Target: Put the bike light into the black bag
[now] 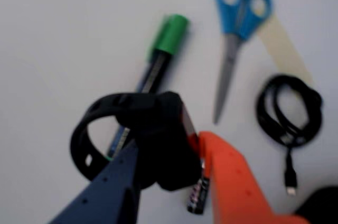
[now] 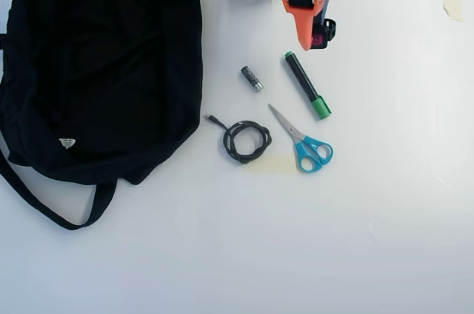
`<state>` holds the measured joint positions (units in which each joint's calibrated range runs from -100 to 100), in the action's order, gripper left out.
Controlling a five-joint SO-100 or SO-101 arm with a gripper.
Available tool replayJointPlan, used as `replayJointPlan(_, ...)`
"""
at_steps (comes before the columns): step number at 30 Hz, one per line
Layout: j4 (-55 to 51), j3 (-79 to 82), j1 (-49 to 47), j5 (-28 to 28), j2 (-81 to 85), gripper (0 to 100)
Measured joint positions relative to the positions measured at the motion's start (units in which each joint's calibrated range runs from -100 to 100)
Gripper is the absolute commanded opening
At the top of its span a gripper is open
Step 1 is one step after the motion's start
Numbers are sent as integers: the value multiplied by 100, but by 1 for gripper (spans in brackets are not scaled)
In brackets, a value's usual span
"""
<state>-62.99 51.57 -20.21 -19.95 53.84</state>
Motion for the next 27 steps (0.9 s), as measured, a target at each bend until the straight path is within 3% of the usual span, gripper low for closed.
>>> replayJointPlan(7,0,-385,911,5,0,2)
replayJointPlan(19,1185,-542,2586,54,0,2)
replayJointPlan(27,1623,-542,3409,1333,-8,2)
